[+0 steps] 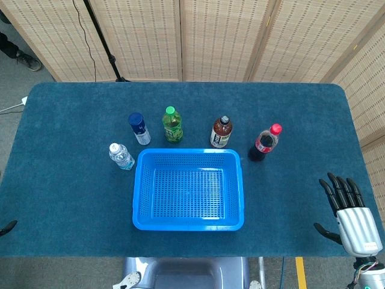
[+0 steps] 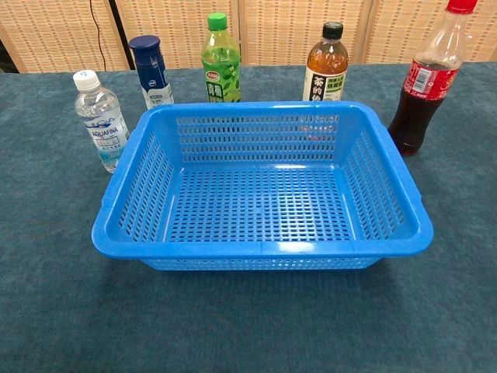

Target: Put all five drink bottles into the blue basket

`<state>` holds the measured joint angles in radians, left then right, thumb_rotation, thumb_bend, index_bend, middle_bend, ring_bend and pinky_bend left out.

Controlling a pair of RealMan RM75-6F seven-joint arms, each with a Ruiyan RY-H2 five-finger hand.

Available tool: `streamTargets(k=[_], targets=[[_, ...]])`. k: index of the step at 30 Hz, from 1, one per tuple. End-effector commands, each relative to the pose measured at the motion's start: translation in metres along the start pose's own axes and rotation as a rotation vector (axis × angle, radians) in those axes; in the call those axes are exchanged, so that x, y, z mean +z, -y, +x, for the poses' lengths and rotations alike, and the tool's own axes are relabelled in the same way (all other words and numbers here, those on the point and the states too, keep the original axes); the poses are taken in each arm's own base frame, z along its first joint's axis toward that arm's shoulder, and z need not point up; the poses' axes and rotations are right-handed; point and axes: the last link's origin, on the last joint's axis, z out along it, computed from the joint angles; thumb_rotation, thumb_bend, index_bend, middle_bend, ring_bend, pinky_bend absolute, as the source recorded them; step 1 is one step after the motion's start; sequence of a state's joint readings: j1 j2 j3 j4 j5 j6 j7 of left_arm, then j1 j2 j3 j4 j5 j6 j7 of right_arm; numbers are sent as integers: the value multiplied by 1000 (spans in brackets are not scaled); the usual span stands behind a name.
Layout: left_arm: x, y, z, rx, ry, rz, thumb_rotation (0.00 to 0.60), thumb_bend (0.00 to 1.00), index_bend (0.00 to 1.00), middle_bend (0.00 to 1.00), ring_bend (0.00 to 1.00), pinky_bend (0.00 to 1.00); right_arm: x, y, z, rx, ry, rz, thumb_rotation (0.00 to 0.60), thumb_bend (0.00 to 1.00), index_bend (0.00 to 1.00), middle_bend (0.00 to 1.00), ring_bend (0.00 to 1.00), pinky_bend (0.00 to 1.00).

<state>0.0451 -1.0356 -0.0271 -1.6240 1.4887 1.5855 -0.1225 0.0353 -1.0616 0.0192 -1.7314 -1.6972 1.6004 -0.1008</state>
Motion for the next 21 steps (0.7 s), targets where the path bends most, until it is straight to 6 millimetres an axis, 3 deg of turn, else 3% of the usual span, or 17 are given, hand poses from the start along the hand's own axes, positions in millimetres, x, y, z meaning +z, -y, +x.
streamTargets(k=[1,14,21], targets=[[-1,0,0,-1,2,-2,600,0,0,0,0,0,0,0,-1,1,4,1,600,0,0,0,0,0],[-1,-1,0,-6,1,-13,600,0,0,0,0,0,3,-1,0,57,4,18,600,0,0,0,0,0],[-2,-1,1,-13,-1,-17,600,0,0,0,0,0,17,-12,-2,116,-21,-1,600,0,0,0,0,0]])
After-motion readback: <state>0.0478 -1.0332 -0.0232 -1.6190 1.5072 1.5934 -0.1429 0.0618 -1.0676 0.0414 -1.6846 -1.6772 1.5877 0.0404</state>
